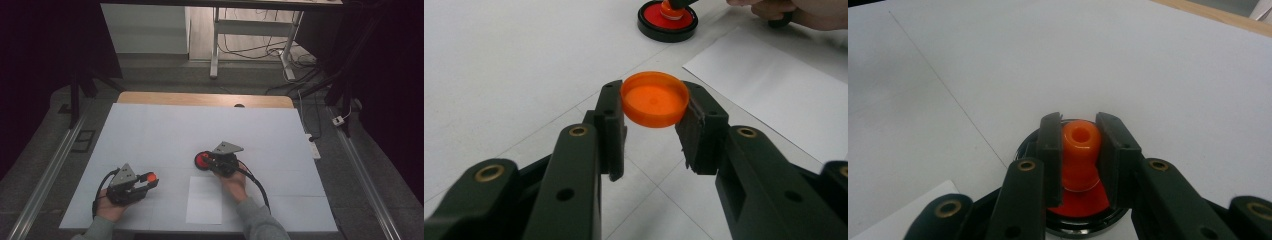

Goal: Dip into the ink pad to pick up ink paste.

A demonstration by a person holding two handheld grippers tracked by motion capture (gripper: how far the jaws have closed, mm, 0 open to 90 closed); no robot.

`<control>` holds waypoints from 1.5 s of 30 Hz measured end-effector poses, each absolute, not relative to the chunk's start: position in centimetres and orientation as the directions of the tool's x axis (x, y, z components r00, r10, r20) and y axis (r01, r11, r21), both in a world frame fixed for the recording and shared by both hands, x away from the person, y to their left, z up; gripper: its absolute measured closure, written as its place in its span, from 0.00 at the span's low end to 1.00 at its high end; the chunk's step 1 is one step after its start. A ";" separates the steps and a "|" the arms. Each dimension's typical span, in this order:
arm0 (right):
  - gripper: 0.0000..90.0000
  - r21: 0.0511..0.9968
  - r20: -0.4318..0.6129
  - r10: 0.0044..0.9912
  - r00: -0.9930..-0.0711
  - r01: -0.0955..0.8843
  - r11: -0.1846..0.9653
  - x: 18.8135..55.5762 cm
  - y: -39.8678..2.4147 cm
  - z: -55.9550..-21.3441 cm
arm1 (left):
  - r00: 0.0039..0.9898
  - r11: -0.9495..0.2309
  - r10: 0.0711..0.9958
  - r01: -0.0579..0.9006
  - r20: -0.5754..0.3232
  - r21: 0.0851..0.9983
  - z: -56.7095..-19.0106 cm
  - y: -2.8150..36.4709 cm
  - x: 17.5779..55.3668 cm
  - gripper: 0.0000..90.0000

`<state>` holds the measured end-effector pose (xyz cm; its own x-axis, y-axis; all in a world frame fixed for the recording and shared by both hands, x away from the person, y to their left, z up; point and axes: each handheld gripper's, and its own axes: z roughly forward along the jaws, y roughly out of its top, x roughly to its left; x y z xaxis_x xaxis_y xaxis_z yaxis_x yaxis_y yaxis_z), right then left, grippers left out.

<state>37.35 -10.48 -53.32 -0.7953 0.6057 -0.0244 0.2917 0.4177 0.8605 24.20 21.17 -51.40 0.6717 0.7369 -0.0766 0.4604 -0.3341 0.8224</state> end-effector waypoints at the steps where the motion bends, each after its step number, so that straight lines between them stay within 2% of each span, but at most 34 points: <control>1: 0.81 0.861 -0.024 0.604 -0.796 0.291 0.417 37.3 -10.5 -53.3 | 0.672 -0.335 0.737 0.461 -0.076 0.822 -51.4 21.2 24.2 0.72; 11: 0.81 0.851 -0.033 0.595 -0.803 0.290 0.438 37.5 -10.4 -52.9 | 0.670 -0.331 0.739 0.461 -0.078 0.823 -51.5 21.2 24.3 0.72; 14: 0.81 0.888 0.013 0.609 -0.793 0.289 0.357 37.5 -10.9 -52.3 | 0.668 -0.329 0.740 0.460 -0.077 0.825 -51.4 21.3 24.3 0.72; 18: 0.81 0.901 0.054 0.592 -0.804 0.295 0.318 37.3 -11.4 -51.5 | 0.667 -0.326 0.741 0.459 -0.079 0.826 -51.4 21.3 24.3 0.72; 45: 0.81 0.903 0.069 0.550 -0.832 0.286 0.319 35.8 -13.2 -49.7 | 0.667 -0.329 0.741 0.458 -0.074 0.826 -51.5 21.3 24.3 0.72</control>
<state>35.84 -13.17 -49.73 -0.8321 0.5504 0.0692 0.2864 0.3194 0.9033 24.29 21.27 -51.48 0.6675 0.7409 -0.0744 0.4577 -0.3294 0.8258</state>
